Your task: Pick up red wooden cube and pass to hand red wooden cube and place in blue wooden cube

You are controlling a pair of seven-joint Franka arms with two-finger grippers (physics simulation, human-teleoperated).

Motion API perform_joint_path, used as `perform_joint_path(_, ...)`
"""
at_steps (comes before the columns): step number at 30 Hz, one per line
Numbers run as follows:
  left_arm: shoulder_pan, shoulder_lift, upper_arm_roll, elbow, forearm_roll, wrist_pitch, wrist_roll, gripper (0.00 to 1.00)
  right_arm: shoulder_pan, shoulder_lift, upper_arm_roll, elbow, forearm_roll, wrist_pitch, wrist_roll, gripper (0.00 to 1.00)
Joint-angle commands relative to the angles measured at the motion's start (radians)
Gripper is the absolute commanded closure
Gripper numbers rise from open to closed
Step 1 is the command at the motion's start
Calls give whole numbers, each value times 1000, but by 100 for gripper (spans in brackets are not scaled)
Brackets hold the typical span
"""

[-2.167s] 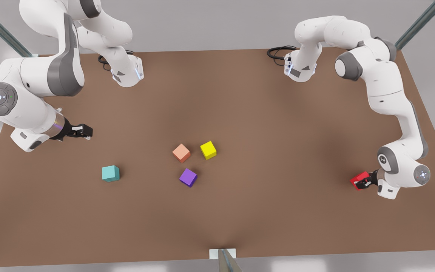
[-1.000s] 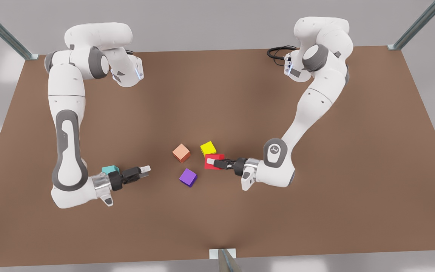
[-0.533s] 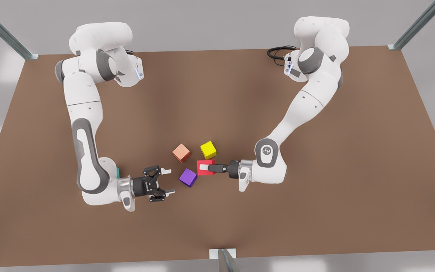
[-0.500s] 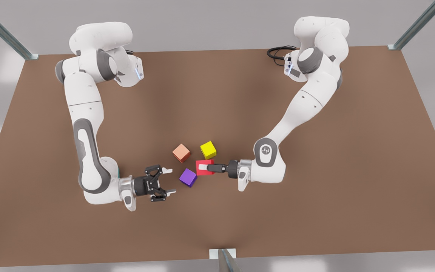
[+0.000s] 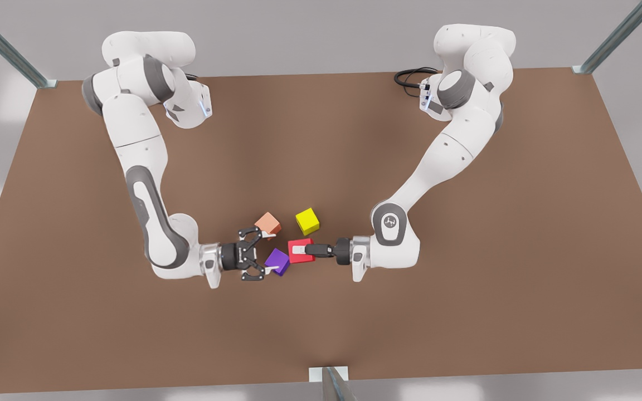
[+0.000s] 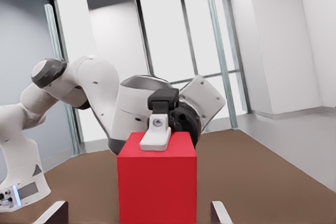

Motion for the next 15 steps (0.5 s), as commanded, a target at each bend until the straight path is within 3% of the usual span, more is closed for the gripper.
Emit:
perform_joint_path(1, -1, -2, -1, 0, -28, -4, 188, 48, 3, 2, 4, 0, 18, 56, -461, 0)
perform_joint_path(15, -3, -2, -13, 0, -28, 0, 190, 48, 31, 8, 23, 8, 71, 114, -458, 0)
